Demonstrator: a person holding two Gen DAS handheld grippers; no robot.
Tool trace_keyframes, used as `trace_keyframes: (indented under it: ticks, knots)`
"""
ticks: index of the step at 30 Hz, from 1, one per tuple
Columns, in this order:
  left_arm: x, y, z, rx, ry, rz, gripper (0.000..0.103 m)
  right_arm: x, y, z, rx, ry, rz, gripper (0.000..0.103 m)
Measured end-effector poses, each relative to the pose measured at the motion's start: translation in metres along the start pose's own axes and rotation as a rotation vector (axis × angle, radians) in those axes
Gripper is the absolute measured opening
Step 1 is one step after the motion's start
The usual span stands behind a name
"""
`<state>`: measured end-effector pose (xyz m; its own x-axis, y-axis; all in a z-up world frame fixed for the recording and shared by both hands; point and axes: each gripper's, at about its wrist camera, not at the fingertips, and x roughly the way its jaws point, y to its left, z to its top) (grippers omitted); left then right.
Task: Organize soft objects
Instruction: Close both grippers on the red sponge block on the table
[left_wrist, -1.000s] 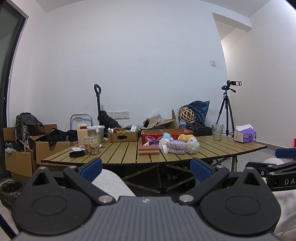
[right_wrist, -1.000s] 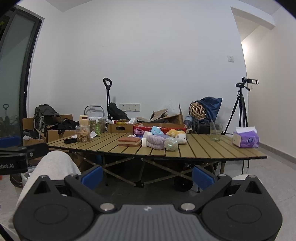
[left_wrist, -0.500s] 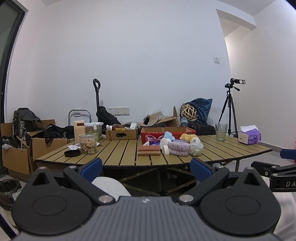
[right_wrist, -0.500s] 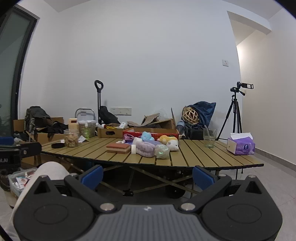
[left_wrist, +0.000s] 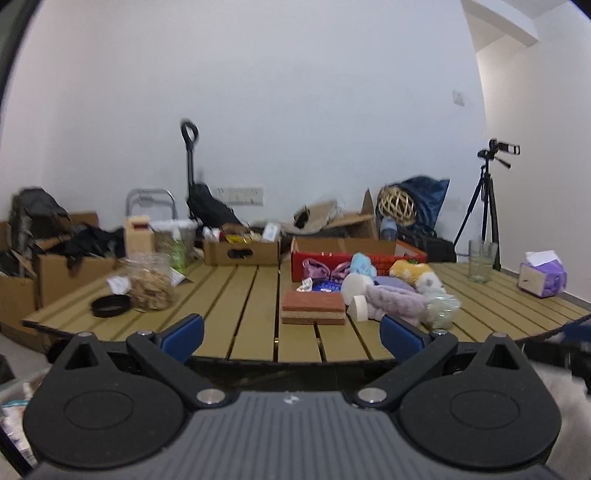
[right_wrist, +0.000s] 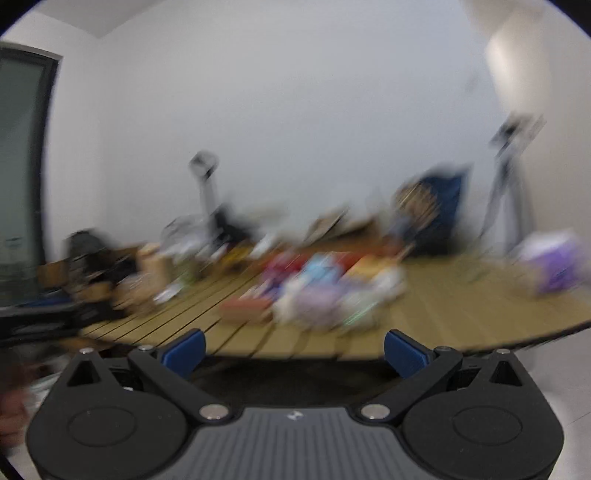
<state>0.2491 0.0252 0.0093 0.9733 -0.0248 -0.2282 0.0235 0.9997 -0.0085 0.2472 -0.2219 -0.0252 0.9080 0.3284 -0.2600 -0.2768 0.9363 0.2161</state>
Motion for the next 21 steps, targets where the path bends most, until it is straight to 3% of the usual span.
trace_keyframes:
  ticks: [2, 4, 6, 8, 9, 14, 16, 18, 21]
  knots:
    - [0.043, 0.009, 0.009, 0.005, 0.059, -0.014, 0.103, 0.036, -0.007, 0.009, 0.034, 0.053, 0.061, 0.103]
    - [0.083, 0.021, 0.017, -0.021, 0.106, -0.032, 0.103, 0.075, -0.009, 0.020, 0.040, 0.067, 0.065, 0.098]
    - [0.124, 0.034, 0.025, -0.079, 0.144, -0.039, 0.100, 0.113, -0.010, 0.030, 0.052, 0.080, 0.066, 0.080]
    - [0.161, 0.046, 0.031, -0.143, 0.187, -0.042, 0.089, 0.160, -0.008, 0.039, 0.087, 0.126, 0.092, 0.041]
    - [0.179, 0.052, 0.033, -0.165, 0.211, -0.076, 0.081, 0.179, -0.009, 0.043, 0.104, 0.143, 0.110, 0.036]
    - [0.258, 0.074, 0.031, -0.325, 0.351, -0.150, 0.066, 0.271, -0.005, 0.052, 0.156, 0.206, 0.125, 0.036]
    - [0.275, 0.076, 0.026, -0.348, 0.385, -0.184, 0.058, 0.299, -0.007, 0.053, 0.200, 0.236, 0.120, 0.036]
    - [0.286, 0.076, 0.020, -0.352, 0.421, -0.224, 0.040, 0.318, -0.010, 0.053, 0.232, 0.254, 0.137, 0.034]
    - [0.293, 0.078, 0.015, -0.384, 0.422, -0.274, 0.036, 0.329, -0.011, 0.048, 0.230, 0.257, 0.145, 0.031]
